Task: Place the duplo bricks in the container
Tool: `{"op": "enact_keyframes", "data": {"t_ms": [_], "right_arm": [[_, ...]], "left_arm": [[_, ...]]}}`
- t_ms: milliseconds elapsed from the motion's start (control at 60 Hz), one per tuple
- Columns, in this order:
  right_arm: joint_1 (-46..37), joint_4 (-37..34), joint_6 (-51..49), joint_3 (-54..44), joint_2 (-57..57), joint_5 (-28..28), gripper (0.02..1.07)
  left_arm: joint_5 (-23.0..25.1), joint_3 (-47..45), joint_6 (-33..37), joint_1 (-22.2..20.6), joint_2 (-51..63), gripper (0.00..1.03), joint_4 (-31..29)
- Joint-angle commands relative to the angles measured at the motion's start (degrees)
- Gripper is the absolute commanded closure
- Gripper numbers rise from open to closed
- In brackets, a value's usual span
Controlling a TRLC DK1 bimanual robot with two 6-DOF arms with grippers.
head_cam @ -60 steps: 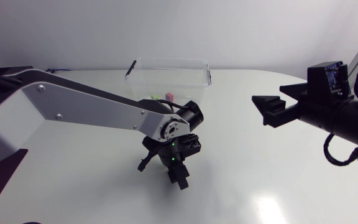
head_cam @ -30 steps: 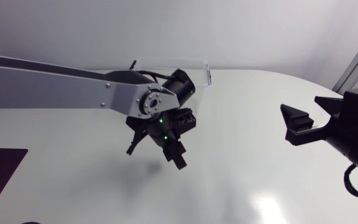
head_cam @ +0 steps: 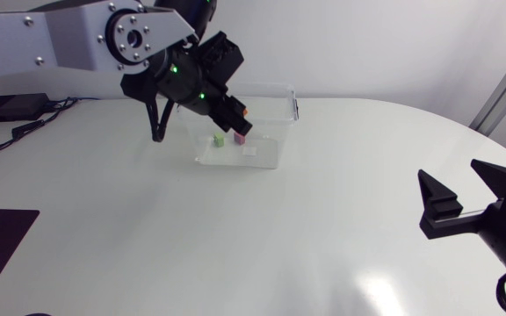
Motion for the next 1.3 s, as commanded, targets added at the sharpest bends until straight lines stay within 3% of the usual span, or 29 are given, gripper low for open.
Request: {"op": "enact_keyframes", "data": {"t_ms": [0,417,667,717,750,783,817,833,1033,1200,1283], "right_arm": [[-0.9,-0.7,-0.9,-2.7,-3.6,0.5,0.06],[-4.1,-4.3,-0.6,-7.4,-13.4,0.5,0.06],[-6.1,-5.4,-0.2,-8.1,-15.2,0.5,0.06],[-6.3,-5.3,-0.2,-8.2,-15.2,0.4,0.06],[-6.4,-5.2,-0.2,-8.4,-15.2,0.4,0.06],[-6.4,-5.2,-0.2,-8.6,-15.4,0.2,0.06],[-6.4,-5.2,-0.2,-8.9,-15.6,0.2,0.06],[-6.3,-5.2,-0.3,-9.3,-15.9,0.3,0.06],[-6.9,-5.0,-0.4,-10.3,-16.0,0.4,0.06],[-6.8,-4.3,-0.3,-10.0,-16.0,0.9,0.06],[-6.7,-4.0,-0.3,-9.9,-16.1,1.5,0.06]], "left_arm": [[-0.1,3.8,-2.5,2.2,2.9,0.77,1.6],[0.0,13.1,-7.3,8.0,13.5,0.77,11.8],[0.0,22.8,-9.5,9.1,22.4,0.74,11.9],[0.0,23.5,-9.8,9.3,23.4,0.68,11.9],[-0.1,24.0,-10.0,9.4,24.0,0.54,12.0],[-1.0,24.2,-10.1,9.5,24.5,0.29,12.5],[-1.8,24.2,-10.1,9.5,24.7,0.17,12.9],[-2.2,23.8,-10.2,9.7,24.8,0.03,13.8],[-4.8,19.8,-10.1,10.2,22.4,0.03,15.7],[-5.3,9.9,-9.4,12.8,10.9,0.04,21.6],[-5.6,6.0,-9.6,14.8,5.6,0.04,21.5]]}}
